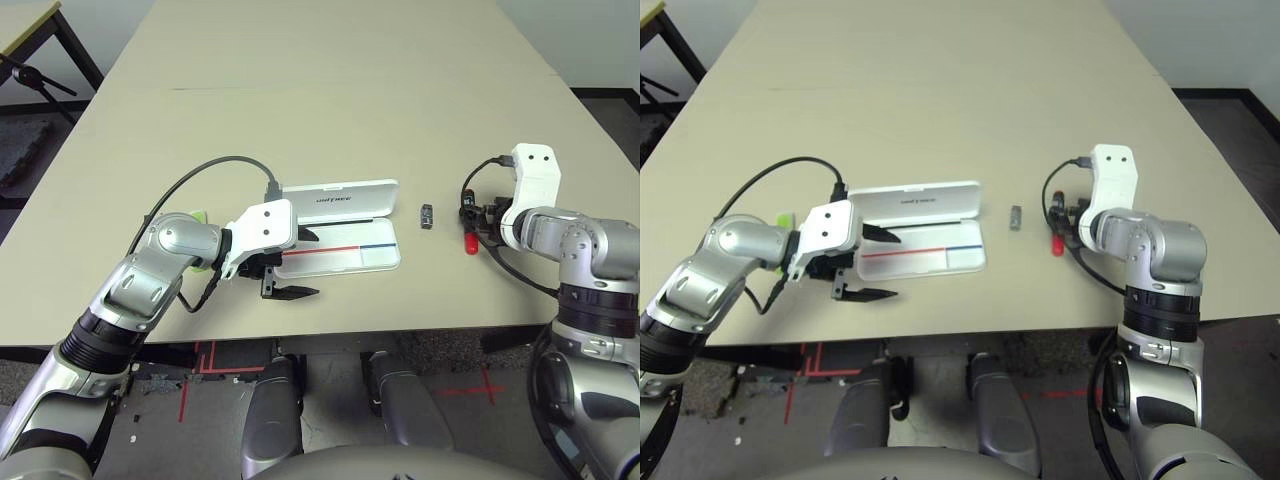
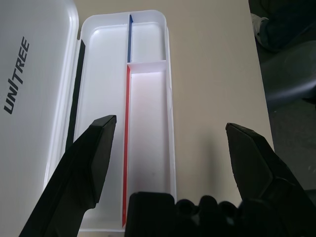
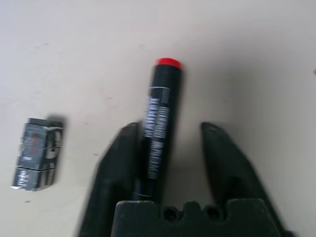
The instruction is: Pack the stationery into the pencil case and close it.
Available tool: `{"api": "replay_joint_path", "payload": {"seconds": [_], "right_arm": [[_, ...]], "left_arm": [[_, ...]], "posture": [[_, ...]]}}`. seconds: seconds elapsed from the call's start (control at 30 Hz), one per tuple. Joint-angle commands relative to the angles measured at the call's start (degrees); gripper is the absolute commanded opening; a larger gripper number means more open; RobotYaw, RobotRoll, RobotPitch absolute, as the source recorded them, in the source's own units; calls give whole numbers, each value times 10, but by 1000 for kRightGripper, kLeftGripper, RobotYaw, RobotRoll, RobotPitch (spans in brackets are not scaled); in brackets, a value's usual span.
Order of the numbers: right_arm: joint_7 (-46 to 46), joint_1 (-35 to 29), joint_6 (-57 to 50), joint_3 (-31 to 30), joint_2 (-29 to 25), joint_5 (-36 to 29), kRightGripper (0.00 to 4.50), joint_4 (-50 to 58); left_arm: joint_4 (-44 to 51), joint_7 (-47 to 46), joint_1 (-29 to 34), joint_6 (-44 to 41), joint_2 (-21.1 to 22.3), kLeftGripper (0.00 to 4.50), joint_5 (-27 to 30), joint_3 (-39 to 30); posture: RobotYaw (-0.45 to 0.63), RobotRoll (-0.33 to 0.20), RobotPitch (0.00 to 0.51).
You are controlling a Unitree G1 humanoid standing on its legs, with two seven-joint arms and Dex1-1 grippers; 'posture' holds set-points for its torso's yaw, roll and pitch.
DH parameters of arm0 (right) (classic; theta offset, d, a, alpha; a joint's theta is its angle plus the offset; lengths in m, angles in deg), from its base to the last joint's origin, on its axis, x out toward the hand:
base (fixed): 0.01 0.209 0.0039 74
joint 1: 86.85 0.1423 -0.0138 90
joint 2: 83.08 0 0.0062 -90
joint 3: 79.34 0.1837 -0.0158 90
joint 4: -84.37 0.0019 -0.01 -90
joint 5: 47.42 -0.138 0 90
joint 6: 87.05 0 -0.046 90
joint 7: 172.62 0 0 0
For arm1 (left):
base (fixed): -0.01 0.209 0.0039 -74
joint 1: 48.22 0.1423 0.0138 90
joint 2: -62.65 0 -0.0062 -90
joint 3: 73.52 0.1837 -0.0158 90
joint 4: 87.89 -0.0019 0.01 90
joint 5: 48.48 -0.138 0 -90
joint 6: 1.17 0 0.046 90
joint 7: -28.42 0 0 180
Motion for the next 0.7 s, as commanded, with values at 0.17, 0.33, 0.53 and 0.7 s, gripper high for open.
{"api": "replay_joint_path", "payload": {"seconds": [0.17, 0.33, 0.53, 0.7], "right_arm": [[38, 39, -13, -23, -57, -2, 490, -25], [145, 60, 11, -89, -158, -24, 490, -26], [371, 57, 169, -211, -316, -28, 490, 27], [497, 57, 291, -257, -372, -14, 490, 53]], "left_arm": [[2, 3, -3, -2, 5, 4500, -8, 5], [6, 3, -2, -7, 9, 4500, -7, 3], [8, 3, -6, -13, 11, 4500, -6, 1], [9, 2, -7, -15, 13, 4500, -7, 0]], "posture": [[-112, 0, 176], [-111, 0, 177], [-110, 0, 175], [-106, 0, 173]]}}
